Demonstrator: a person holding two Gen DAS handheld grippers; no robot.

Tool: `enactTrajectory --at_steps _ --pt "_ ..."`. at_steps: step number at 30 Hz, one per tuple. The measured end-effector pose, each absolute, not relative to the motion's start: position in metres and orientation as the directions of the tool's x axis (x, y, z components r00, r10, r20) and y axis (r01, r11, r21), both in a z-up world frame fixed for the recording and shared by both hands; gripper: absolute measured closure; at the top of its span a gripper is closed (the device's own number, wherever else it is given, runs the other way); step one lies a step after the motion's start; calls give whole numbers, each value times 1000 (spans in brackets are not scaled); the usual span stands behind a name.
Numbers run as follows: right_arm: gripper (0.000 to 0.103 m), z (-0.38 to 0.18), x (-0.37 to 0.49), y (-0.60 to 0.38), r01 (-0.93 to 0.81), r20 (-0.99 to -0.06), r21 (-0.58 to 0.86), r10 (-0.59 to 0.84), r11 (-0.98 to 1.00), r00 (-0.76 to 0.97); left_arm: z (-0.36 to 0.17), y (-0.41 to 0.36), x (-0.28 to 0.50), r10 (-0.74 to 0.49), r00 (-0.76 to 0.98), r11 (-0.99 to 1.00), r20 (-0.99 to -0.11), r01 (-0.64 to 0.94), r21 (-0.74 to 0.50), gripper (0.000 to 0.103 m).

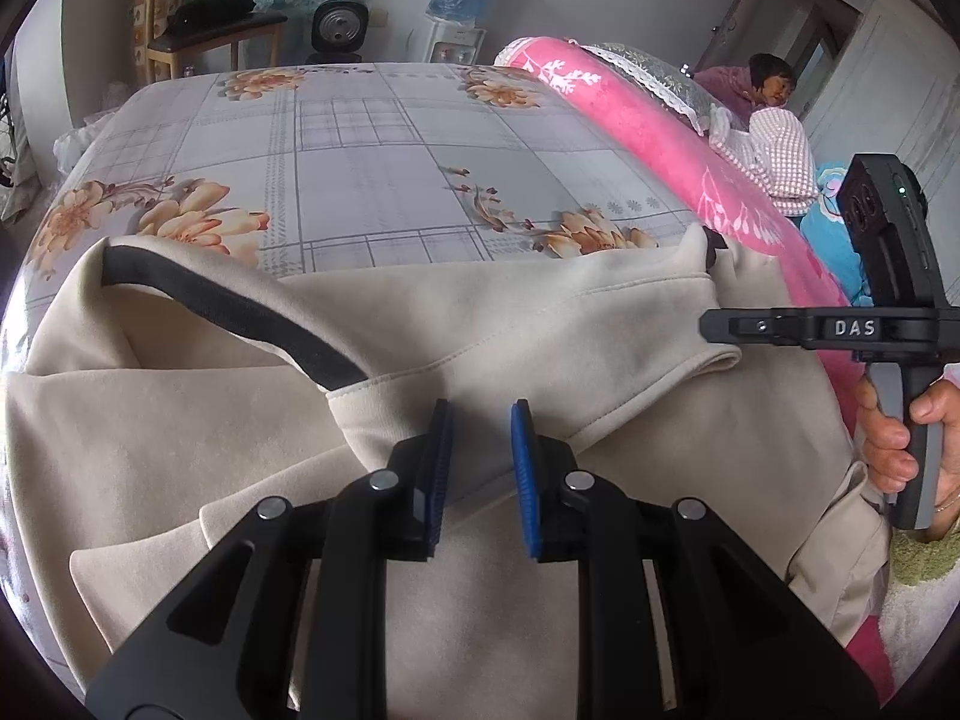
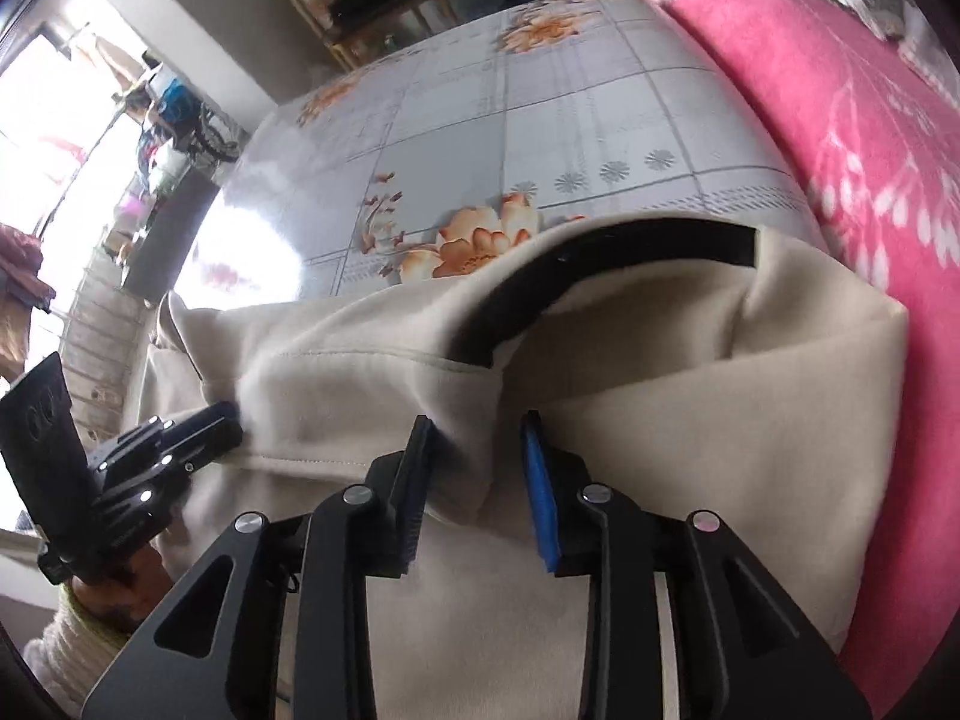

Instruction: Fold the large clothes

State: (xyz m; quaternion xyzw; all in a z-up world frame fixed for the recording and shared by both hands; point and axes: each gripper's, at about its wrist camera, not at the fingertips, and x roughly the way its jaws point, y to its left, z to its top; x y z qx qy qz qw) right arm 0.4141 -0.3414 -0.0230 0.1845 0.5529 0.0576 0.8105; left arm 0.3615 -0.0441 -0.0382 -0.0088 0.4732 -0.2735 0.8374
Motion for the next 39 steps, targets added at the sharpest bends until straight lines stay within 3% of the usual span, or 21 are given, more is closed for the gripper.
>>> enactTrajectory --at_steps 3,8,13,15,17,20,25,26,31,39 --pt "72 5 402 -344 130 -861 290 199 948 469 -38 -43 362 -469 402 848 -786 452 -275 84" --pt "72 27 423 -311 7 -814 278 231 961 533 -39 -41 361 -479 409 846 -777 451 -285 84" --pt "71 -17 454 -295 -15 -872 240 223 971 436 -41 -36 360 -506 408 837 -760 446 -318 84" --pt "70 -34 450 -310 38 -870 324 282 945 404 -41 -34 361 -516 400 832 -757 444 -333 84" --pt "71 -31 442 -319 69 -863 355 298 932 407 -42 -33 361 -523 397 829 -755 445 -340 84" --pt "70 -12 435 -315 95 -891 255 196 962 410 -42 -33 362 -521 399 829 -754 444 -338 84" --pt "65 24 430 -267 -69 -829 232 234 970 508 -43 -32 361 -518 405 832 -753 442 -335 84" --pt "60 24 431 -256 -101 -824 222 242 970 512 -43 -32 361 -517 405 833 -754 440 -335 84" --pt "56 -25 433 -218 -149 -883 149 200 977 426 -42 -32 361 -518 408 833 -752 440 -335 84" --pt "56 -9 409 -215 -121 -868 128 170 984 466 -44 -29 363 -530 404 829 -745 429 -358 84"
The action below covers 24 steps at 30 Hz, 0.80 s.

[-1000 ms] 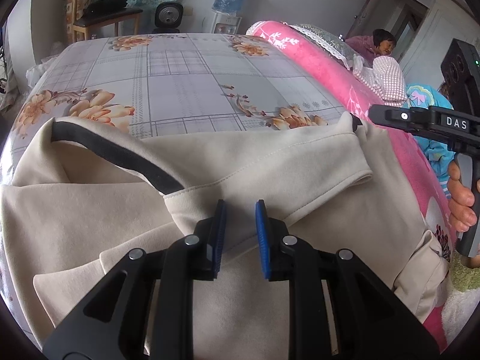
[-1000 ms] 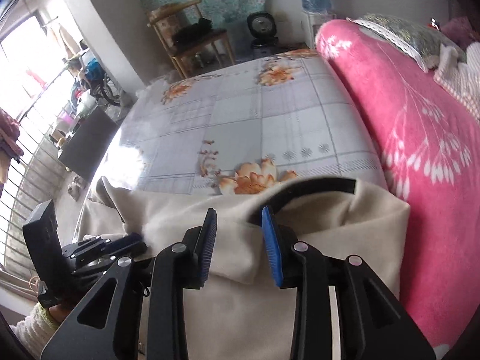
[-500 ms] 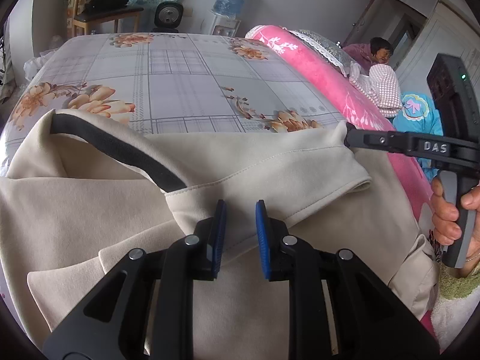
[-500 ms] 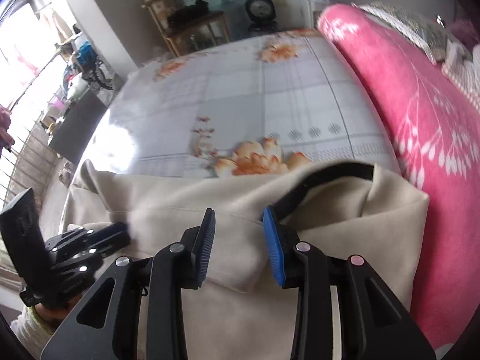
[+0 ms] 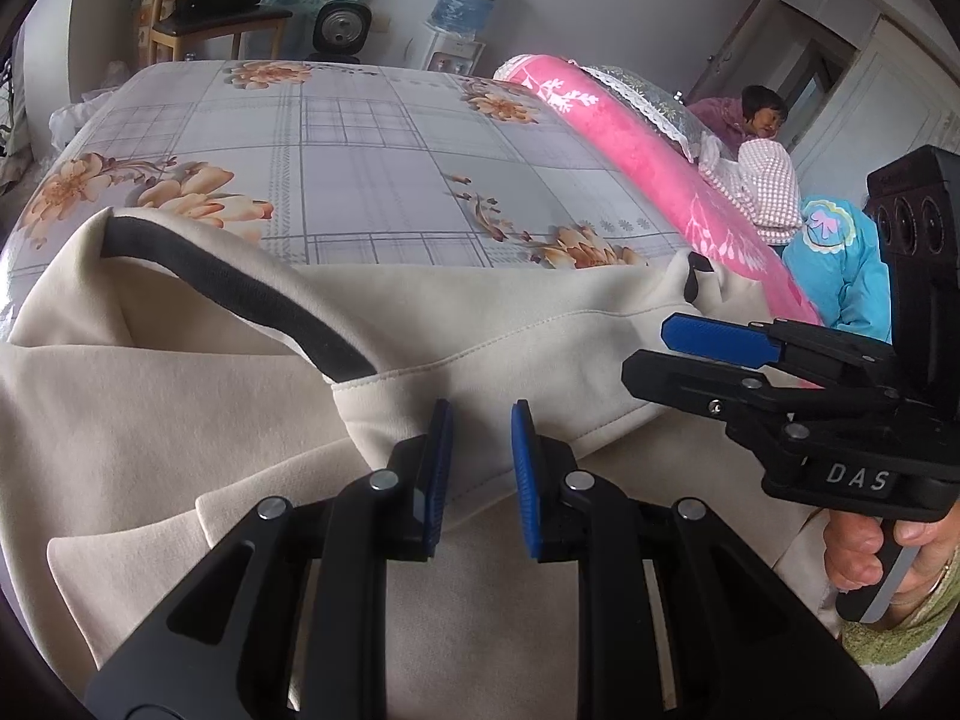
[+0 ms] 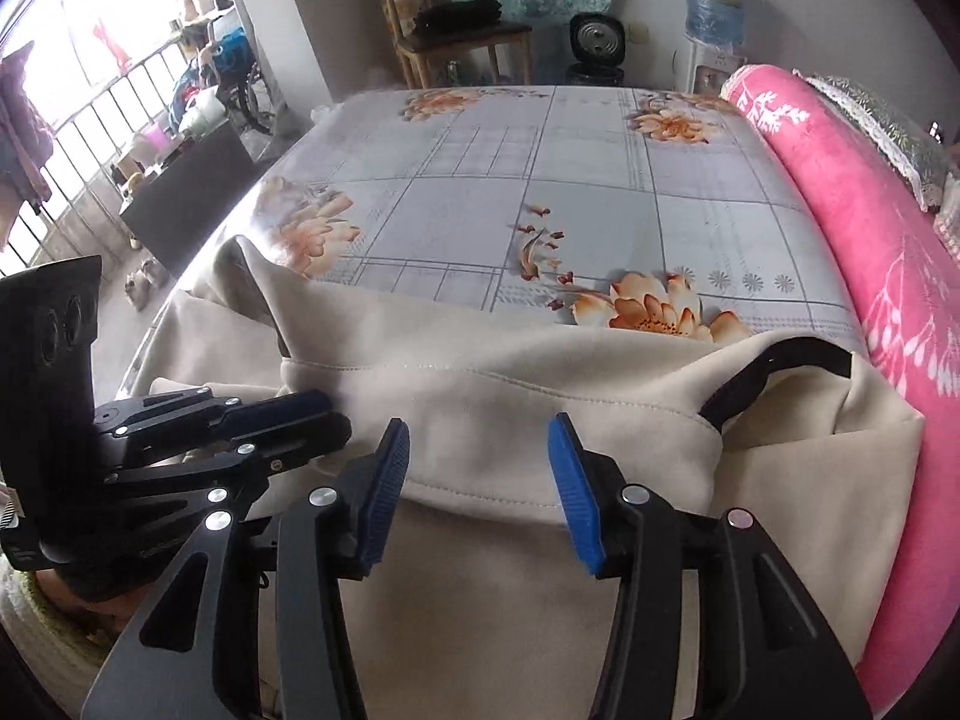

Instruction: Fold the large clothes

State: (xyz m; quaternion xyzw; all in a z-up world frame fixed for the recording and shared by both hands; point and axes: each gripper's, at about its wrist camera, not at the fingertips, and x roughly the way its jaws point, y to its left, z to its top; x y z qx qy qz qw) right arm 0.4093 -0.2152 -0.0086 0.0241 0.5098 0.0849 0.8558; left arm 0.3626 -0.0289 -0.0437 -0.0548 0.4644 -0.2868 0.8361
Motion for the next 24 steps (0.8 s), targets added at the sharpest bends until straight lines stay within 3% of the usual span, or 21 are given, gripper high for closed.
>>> enactTrajectory --at_steps 3,9,11,14,20,24 --pt "55 -23 409 -217 -115 -882 124 162 986 443 -41 -33 362 -505 404 843 -762 421 -336 84" --pt "53 24 367 -214 -105 -855 149 182 983 486 -9 -21 353 -458 406 878 -791 348 -329 81" --pt "38 40 341 -211 -140 -835 156 206 978 510 13 -8 336 -447 434 884 -782 346 -314 76" --pt "25 54 301 -207 -201 -815 188 267 961 514 43 27 297 -463 485 879 -742 357 -315 67" --pt "23 38 227 -193 -270 -814 273 371 923 447 52 107 214 -427 545 904 -722 286 -319 63" --pt "23 12 194 -179 -290 -843 256 360 922 400 31 140 171 -406 542 914 -736 220 -342 63"
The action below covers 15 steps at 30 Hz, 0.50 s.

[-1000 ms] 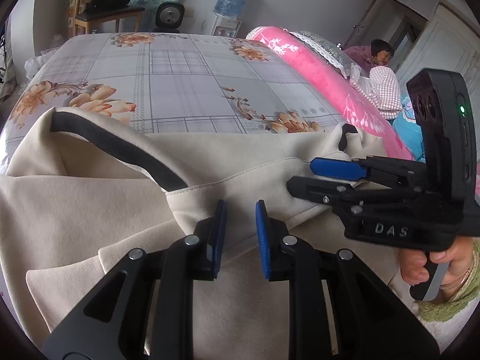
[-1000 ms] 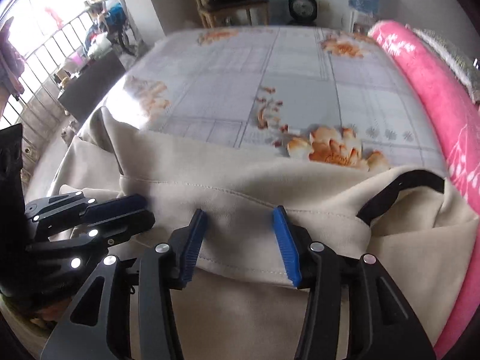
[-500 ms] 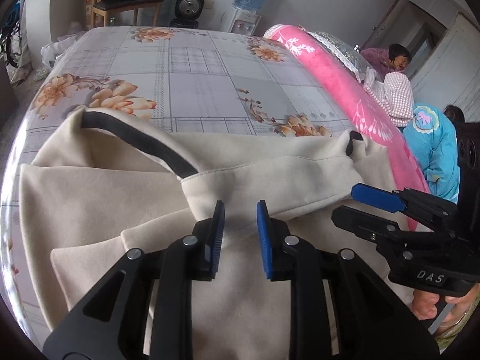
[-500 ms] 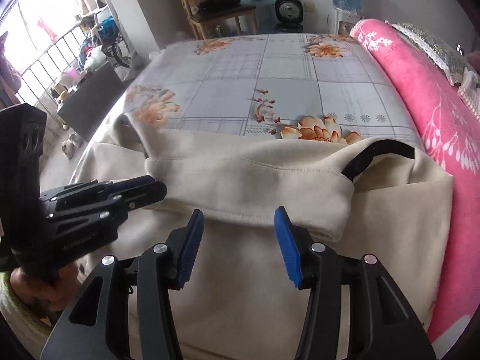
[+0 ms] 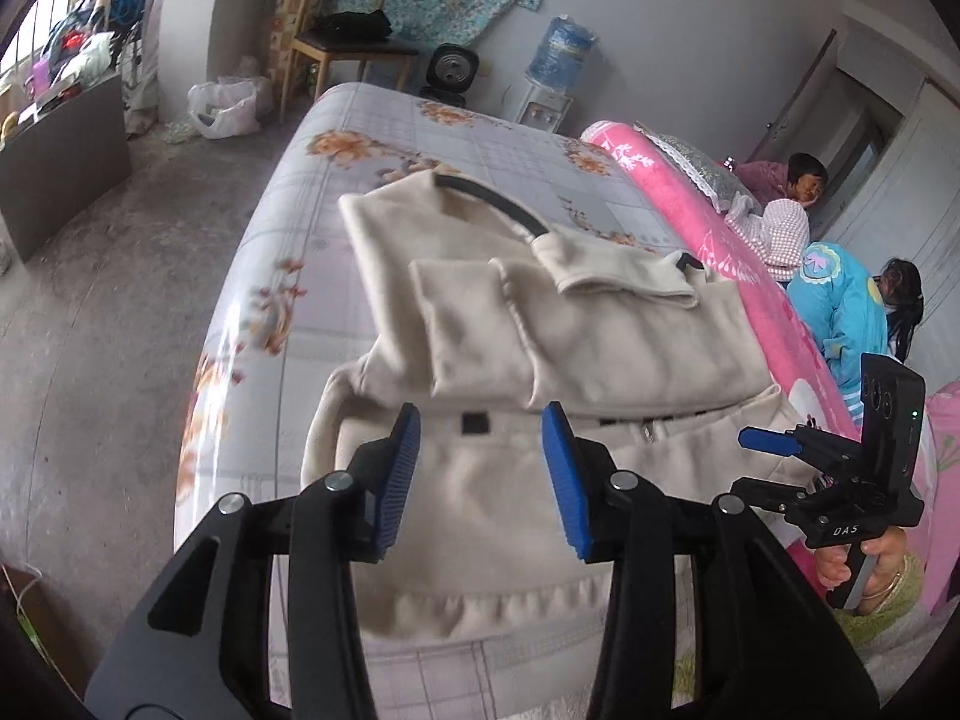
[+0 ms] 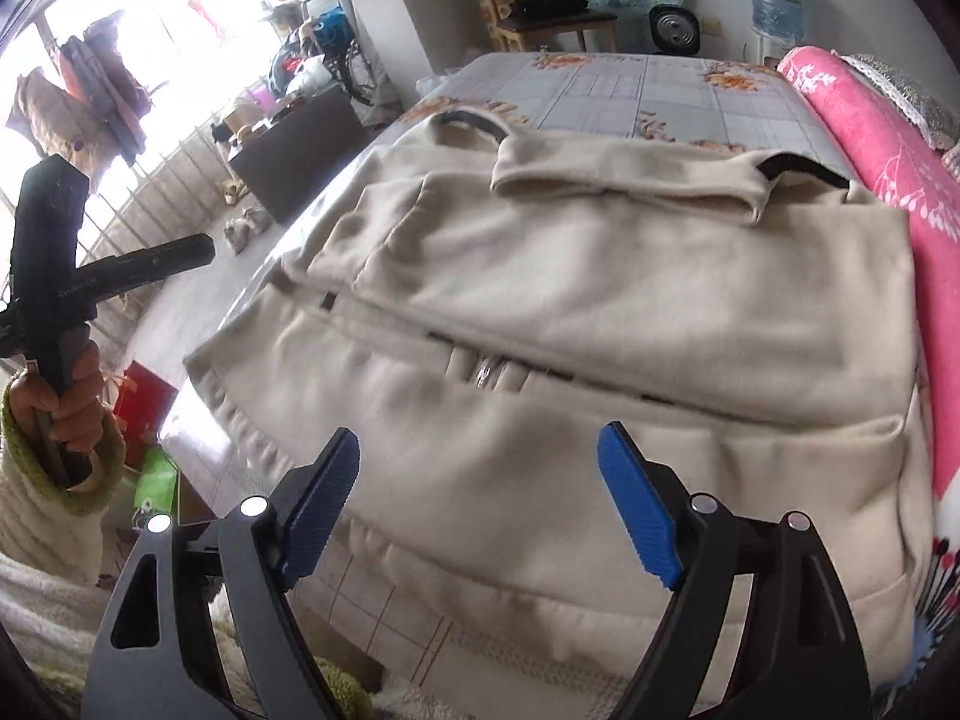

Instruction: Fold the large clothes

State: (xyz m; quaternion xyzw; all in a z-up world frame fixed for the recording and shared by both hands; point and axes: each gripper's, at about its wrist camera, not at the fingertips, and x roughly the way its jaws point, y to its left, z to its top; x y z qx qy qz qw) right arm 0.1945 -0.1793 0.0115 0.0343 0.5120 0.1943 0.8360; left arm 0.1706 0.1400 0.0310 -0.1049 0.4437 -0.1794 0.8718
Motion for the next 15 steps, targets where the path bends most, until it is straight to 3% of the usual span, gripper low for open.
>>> enactTrajectory --at_steps 7,15 --pt "23 -17 190 -188 -211 -850 317 375 925 369 -6 160 142 -369 553 924 -747 130 -360 65" --pt "23 -17 197 -183 -211 -864 285 346 935 365 -27 171 174 -398 513 907 -761 94 -410 65"
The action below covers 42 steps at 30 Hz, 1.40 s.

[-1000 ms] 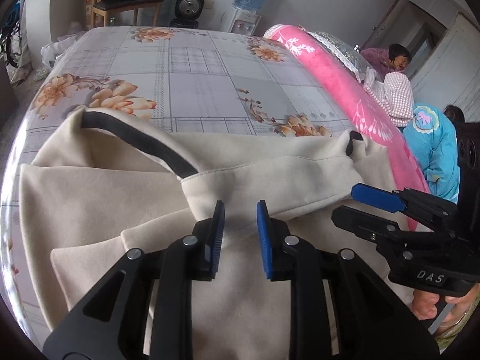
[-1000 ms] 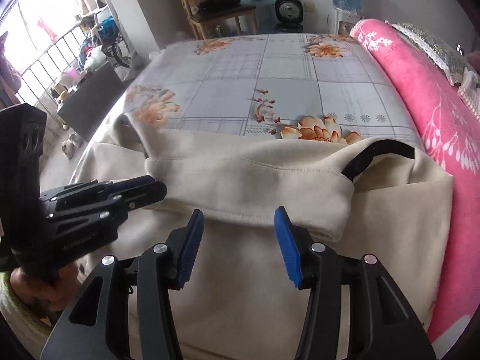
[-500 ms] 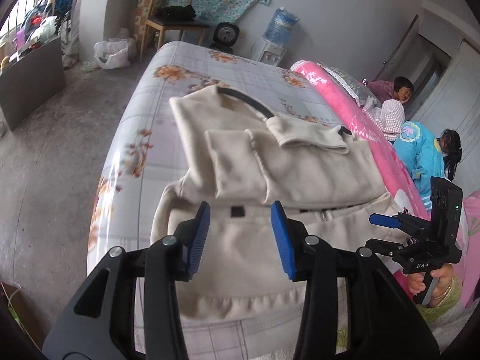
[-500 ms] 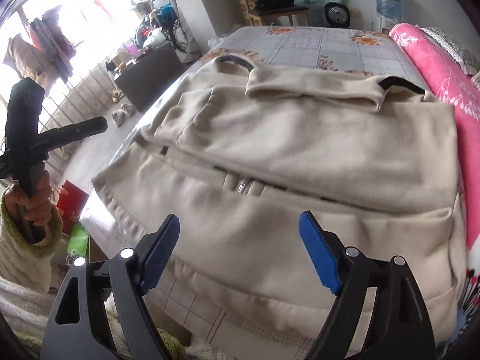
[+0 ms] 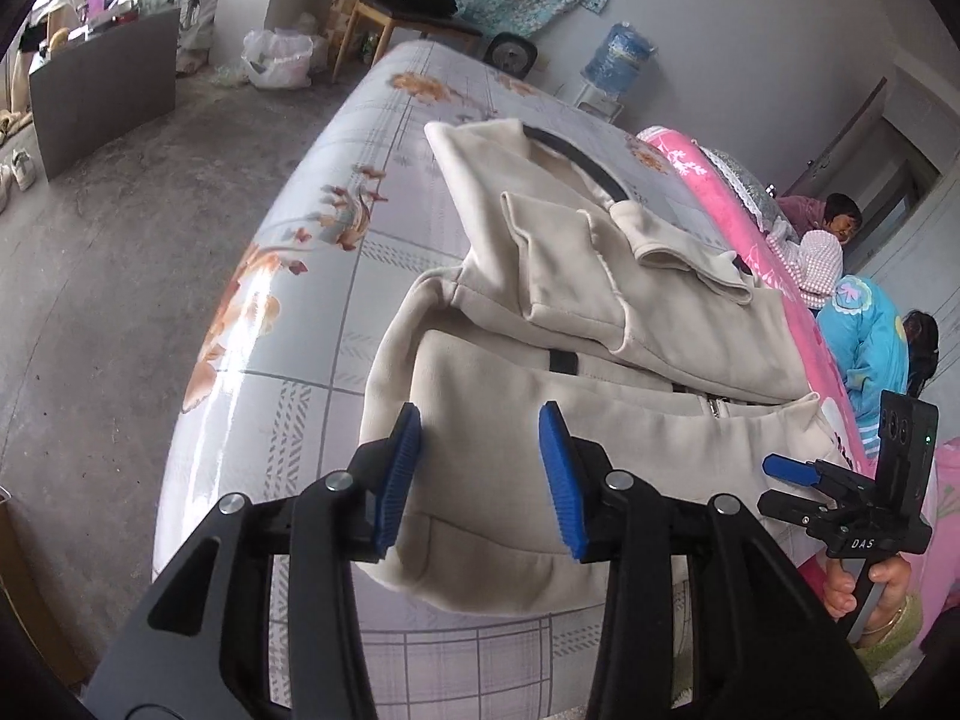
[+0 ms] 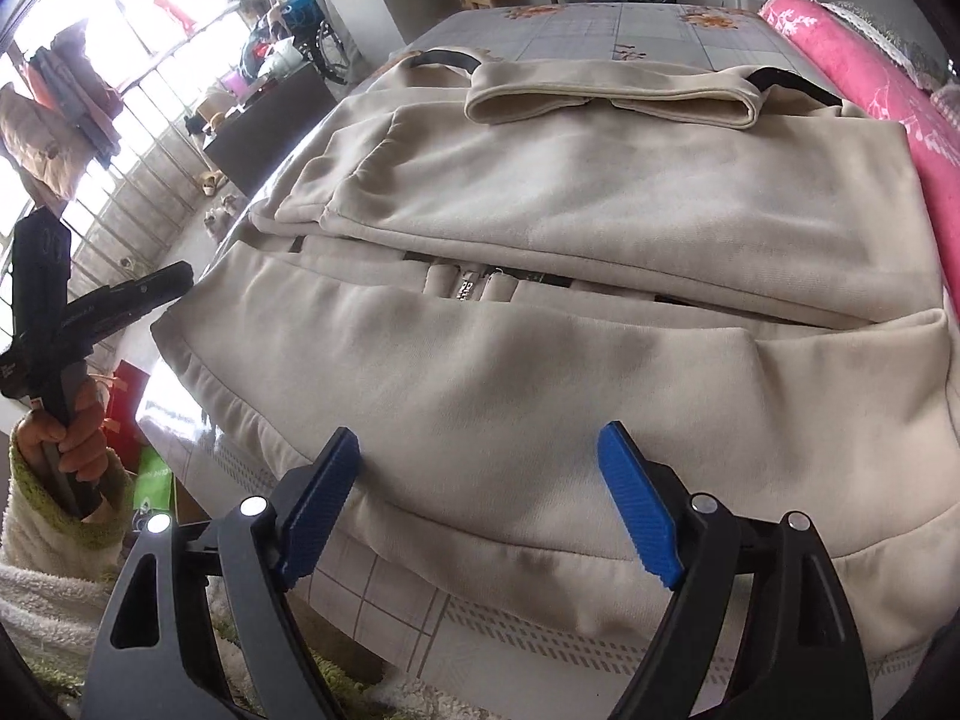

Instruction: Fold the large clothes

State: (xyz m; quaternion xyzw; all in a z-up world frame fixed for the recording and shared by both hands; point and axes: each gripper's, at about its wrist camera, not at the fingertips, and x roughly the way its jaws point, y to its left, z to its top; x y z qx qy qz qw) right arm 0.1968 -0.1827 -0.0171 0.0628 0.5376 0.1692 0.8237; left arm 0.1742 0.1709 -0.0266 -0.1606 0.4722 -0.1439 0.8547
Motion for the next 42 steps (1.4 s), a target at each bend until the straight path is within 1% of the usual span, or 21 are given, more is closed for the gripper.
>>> enactTrajectory --at_steps 2,4,6,13,16,17,18,23,25,28,30,32,34,35,37,40,41,42 --pt "23 -17 198 -183 -204 -865 287 345 936 364 -37 173 186 -404 477 902 -781 65 -427 65" --pt "23 -18 198 -182 -204 -866 286 344 936 364 -42 180 194 -446 469 877 -762 57 -478 66" --pt "23 -18 198 -182 -203 -866 286 344 936 364 -44 182 202 -471 453 863 -757 57 -502 66" --pt "23 -18 199 -181 -201 -867 281 338 938 367 -45 180 219 -478 451 863 -754 83 -498 66" --pt "23 -18 198 -180 -200 -866 280 337 939 369 -46 177 221 -478 451 868 -753 115 -482 63" --pt "23 -18 198 -180 -201 -866 278 335 940 371 -46 176 221 -488 445 864 -751 126 -487 59" --pt "23 -18 197 -180 -201 -866 275 333 940 372 -46 176 222 -496 439 861 -750 131 -492 58" --pt "23 -18 196 -177 -204 -868 261 322 944 378 -44 179 218 -517 396 849 -759 123 -514 57" --pt "23 -19 196 -177 -204 -868 261 322 944 379 -45 180 213 -571 363 815 -737 136 -564 58" --pt "23 -19 197 -176 -205 -868 259 321 944 380 -43 182 202 -651 344 754 -677 185 -630 58" --pt "23 -20 197 -176 -207 -868 256 319 944 381 -43 184 201 -690 334 717 -642 192 -670 58" --pt "23 -20 197 -176 -206 -867 256 318 945 382 -48 185 203 -687 339 717 -643 171 -676 58" --pt "23 -20 197 -176 -205 -867 257 319 945 384 -56 183 208 -665 332 736 -669 138 -663 58" --pt "23 -20 197 -176 -204 -866 257 319 945 384 -56 181 208 -669 340 731 -661 137 -669 59" --pt "23 -20 196 -176 -203 -866 257 319 945 385 -52 178 207 -685 361 714 -633 158 -682 59" --pt "23 -20 196 -177 -204 -865 258 320 944 386 -43 177 199 -761 380 629 -526 232 -742 59" --pt "23 -20 196 -177 -205 -865 258 321 944 386 -43 177 199 -765 378 624 -521 237 -745 59" --pt "23 -20 197 -177 -206 -865 259 321 944 386 -44 177 199 -750 377 644 -543 227 -731 59"
